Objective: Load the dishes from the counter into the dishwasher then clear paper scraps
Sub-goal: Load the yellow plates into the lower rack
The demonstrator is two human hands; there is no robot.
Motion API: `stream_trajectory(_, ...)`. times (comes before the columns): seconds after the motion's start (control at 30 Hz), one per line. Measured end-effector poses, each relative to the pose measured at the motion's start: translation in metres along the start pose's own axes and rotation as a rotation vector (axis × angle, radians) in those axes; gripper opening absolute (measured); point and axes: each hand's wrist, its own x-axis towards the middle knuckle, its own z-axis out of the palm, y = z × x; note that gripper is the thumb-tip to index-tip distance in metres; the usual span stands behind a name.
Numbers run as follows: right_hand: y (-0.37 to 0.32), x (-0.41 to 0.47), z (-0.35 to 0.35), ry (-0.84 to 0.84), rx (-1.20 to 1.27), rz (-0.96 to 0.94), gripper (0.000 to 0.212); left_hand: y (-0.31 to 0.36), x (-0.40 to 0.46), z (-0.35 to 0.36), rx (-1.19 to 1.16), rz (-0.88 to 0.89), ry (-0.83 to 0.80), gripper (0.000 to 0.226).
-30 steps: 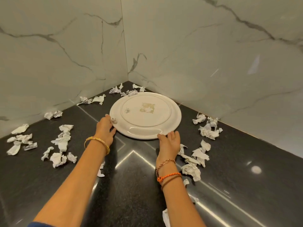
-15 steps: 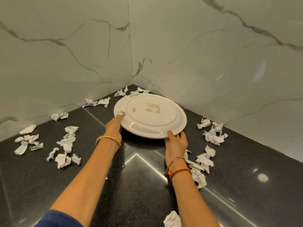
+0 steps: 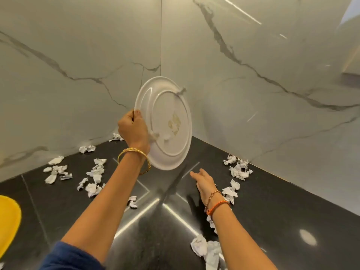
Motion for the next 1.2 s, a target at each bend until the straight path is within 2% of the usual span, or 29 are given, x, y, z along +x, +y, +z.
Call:
stream_trajectory(0.1, 0.002, -0.02, -0.005, -0.018, -0.128, -0.016, 0.064, 0.021, -0.007, -0.008, -0.072, 0.06, 0.043, 0.041)
stream_trajectory(0.2, -0.004, -0.039, -0.009, -0.02, -0.124, -0.034, 0.056, 0.032, -0.02, -0.022, -0.117, 0.094, 0.051, 0.035)
stream_trajectory(0.33, -0.022, -0.058, -0.015, -0.029, 0.017, -0.032, 0.056, 0.041, -0.029, -0.041, -0.229, -0.039, 0.103, 0.036)
stream_trajectory(0.43, -0.044, -0.067, -0.023, 0.008, 0.266, -0.124, 0.057, 0.04, -0.032, -0.048, -0.278, -0.154, 0.028, 0.034)
stream_trajectory(0.53, -0.062, -0.086, -0.045, 0.289, 0.527, -0.248, 0.052, 0.035, -0.038, -0.04, -0.203, -0.184, -0.18, 0.033)
stream_trajectory(0.67, -0.056, -0.134, -0.098, 0.537, 0.532, -0.37, 0.039, 0.026, -0.068, -0.007, -0.005, -0.153, -0.454, 0.035)
stream_trajectory(0.77, -0.055, -0.188, -0.137, 0.728, 0.484, -0.418, 0.032, 0.012, -0.118, 0.017, 0.045, -0.2, -0.623, 0.034)
stream_trajectory(0.8, -0.056, -0.193, -0.14, 0.74, 0.485, -0.407, 0.029, 0.008, -0.123, 0.017, 0.029, -0.232, -0.642, 0.031)
stream_trajectory(0.87, -0.04, -0.256, -0.176, 1.032, 0.429, -0.467, 0.021, 0.004, -0.19, 0.028, -0.002, -0.39, -0.891, 0.024)
stream_trajectory(0.97, -0.017, -0.303, -0.198, 1.042, 0.355, -0.446, 0.019, -0.005, -0.231, 0.029, -0.041, -0.356, -0.967, 0.03)
stream_trajectory(1.03, 0.003, -0.363, -0.218, 1.201, 0.322, -0.461, 0.029, -0.001, -0.284, 0.032, -0.124, -0.304, -1.19, 0.035)
stream_trajectory(1.13, 0.032, -0.447, -0.237, 1.309, 0.272, -0.46, 0.024, 0.018, -0.355, 0.019, -0.226, -0.281, -1.404, 0.035)
stream_trajectory(1.2, 0.048, -0.5, -0.243, 1.392, 0.288, -0.483, 0.029, 0.032, -0.401, 0.004, -0.321, -0.311, -1.525, 0.034)
